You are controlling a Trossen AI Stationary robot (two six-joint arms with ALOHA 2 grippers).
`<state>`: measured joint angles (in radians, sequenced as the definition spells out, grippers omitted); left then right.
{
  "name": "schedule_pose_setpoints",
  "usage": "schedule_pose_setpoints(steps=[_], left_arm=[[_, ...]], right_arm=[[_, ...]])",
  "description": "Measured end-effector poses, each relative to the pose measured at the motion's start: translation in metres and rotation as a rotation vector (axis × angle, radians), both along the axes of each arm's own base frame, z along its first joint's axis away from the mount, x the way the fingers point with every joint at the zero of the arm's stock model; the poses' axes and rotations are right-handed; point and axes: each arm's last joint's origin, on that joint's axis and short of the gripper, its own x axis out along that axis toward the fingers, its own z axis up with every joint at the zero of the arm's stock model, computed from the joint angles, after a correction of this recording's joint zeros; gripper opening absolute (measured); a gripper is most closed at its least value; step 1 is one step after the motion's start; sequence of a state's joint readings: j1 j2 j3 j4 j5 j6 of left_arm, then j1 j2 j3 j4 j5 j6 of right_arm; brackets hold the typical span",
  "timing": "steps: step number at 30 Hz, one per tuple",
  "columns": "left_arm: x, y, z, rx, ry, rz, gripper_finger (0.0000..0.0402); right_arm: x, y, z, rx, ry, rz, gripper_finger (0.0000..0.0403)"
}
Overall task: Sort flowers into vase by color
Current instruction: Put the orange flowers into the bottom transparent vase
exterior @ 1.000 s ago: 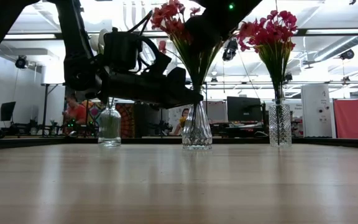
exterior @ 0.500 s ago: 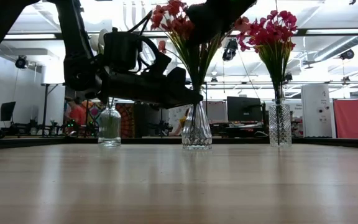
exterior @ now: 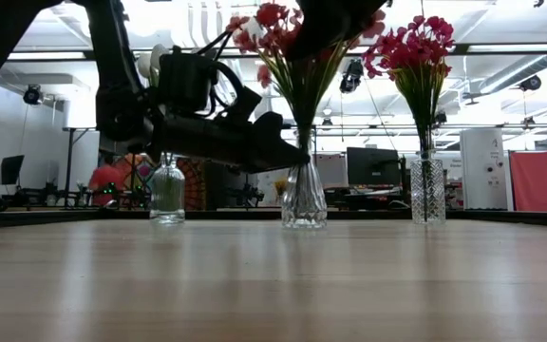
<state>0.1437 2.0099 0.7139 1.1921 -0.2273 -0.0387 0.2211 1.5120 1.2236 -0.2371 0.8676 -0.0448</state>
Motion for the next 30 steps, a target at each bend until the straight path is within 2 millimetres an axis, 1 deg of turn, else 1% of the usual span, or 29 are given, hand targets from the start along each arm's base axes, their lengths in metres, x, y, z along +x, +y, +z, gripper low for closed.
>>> schedule_pose_setpoints(steps=[4,9,15,24,30], left_arm=[[0.000,-0.001,0.002,0.001,-0.008,-0.004,0.0199],[0.000,-0.001,0.003,-0.003,-0.012,-0.003,0.0209],[0.000,-0.001,0.004,-0.005,-0.018,-0.003,0.0210],[0.000,-0.001,0.006,-0.005,-0.026,-0.003,0.0210],[0.000,-0.001,0.006,-0.005,-0.025,-0.002,0.0210]], right_arm=[[-0.001,0.004,0.001,-0.007,0.001,0.011,0.0185],[-0.003,0.005,0.003,-0.025,0.000,0.005,0.0186],[-0.005,0.006,0.007,-0.029,-0.007,0.012,0.0188],[-0.006,0.006,0.009,-0.033,-0.016,0.008,0.0205],[-0.005,0.006,0.010,-0.048,-0.010,0.017,0.0205]])
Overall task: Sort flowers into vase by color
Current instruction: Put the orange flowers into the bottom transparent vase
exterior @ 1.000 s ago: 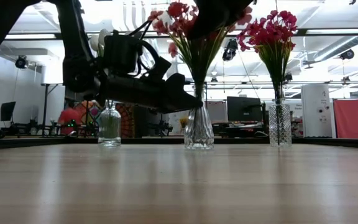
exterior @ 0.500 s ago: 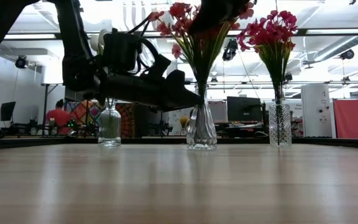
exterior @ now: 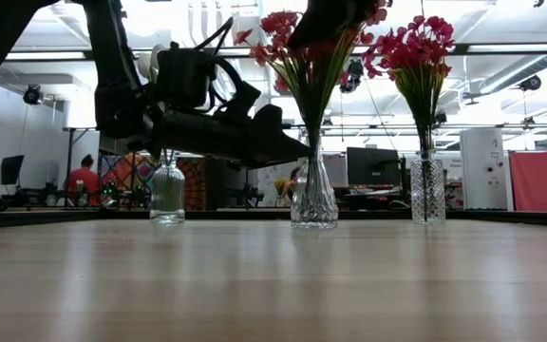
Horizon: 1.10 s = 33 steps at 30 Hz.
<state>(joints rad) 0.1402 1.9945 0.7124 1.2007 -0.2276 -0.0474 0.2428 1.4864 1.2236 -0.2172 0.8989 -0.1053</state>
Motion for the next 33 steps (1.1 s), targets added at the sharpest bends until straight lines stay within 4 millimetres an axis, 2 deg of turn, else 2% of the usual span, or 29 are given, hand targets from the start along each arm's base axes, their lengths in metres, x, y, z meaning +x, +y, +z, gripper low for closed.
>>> schedule_pose_setpoints(steps=[9,33], left_arm=[[-0.004,0.000,0.008,0.002,-0.012,0.007,0.0211],[-0.012,-0.002,0.007,0.000,0.002,-0.002,0.0211]], right_arm=[[0.002,0.001,0.003,0.018,-0.036,0.014,0.0206],[0.006,0.003,0.010,0.007,-0.079,0.089,0.0206]])
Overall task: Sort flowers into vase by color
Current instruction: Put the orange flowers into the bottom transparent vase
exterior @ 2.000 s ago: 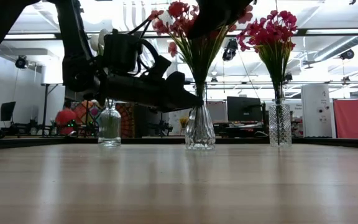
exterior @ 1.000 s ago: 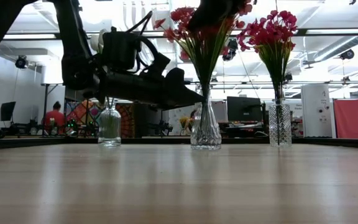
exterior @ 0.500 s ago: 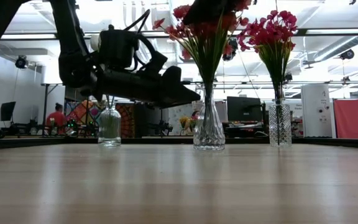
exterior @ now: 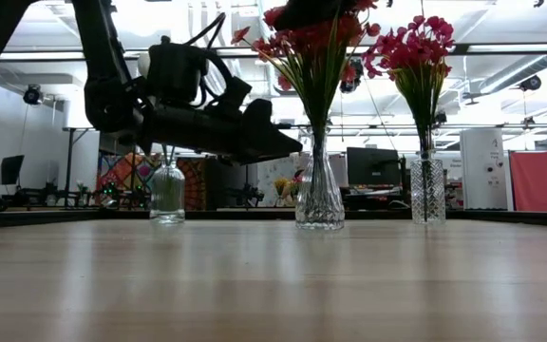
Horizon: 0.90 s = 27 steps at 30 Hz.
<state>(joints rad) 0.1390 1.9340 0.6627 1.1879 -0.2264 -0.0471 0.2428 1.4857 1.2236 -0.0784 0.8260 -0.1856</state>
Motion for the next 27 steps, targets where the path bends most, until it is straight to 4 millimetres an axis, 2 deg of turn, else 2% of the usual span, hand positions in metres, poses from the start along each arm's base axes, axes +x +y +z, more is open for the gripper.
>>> schedule_pose_setpoints(steps=[10,18,27], left_arm=[[-0.012,-0.002,0.007,0.012,-0.009,-0.001,0.0211],[-0.013,-0.003,0.007,0.012,-0.005,-0.003,0.0210],[-0.012,-0.004,0.007,0.012,-0.006,-0.008,0.0210]], right_arm=[[0.002,0.001,0.007,-0.027,0.000,0.036,0.0206],[0.004,0.001,0.026,-0.026,-0.047,0.040,0.0206],[0.005,0.001,0.028,-0.033,-0.048,0.041,0.0206]])
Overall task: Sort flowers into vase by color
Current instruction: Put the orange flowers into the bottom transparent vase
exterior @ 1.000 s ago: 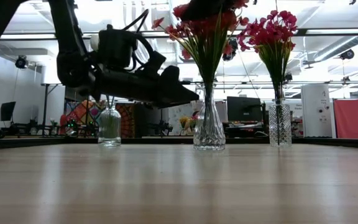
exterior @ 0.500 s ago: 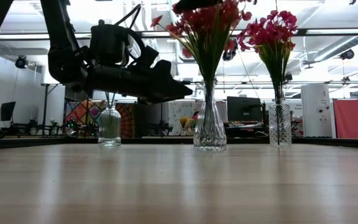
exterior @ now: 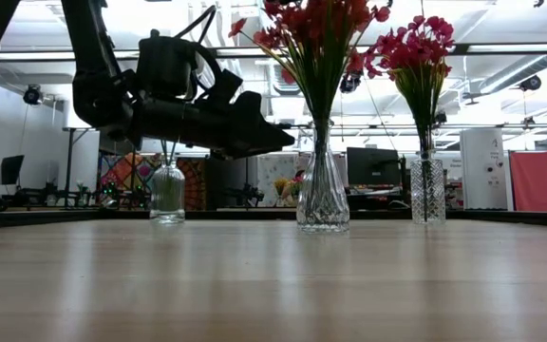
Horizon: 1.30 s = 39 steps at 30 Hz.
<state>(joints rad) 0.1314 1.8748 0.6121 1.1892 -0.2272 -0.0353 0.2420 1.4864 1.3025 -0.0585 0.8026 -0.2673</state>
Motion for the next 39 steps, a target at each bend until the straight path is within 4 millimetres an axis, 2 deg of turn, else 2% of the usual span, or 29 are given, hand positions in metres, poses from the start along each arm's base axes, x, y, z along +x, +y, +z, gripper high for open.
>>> schedule_pose_setpoints(steps=[7,22,39], left_arm=[[0.002,-0.007,0.003,0.009,-0.030,-0.072,0.0210],[0.001,-0.007,0.001,0.024,-0.014,-0.069,0.0210],[0.002,-0.007,0.001,0.023,-0.007,-0.069,0.0211]], right_arm=[[0.001,-0.001,0.003,-0.024,-0.015,0.003,0.0206],[0.003,-0.006,0.003,-0.033,-0.004,0.028,0.0206],[0.007,-0.009,0.018,-0.131,-0.082,0.046,0.0206]])
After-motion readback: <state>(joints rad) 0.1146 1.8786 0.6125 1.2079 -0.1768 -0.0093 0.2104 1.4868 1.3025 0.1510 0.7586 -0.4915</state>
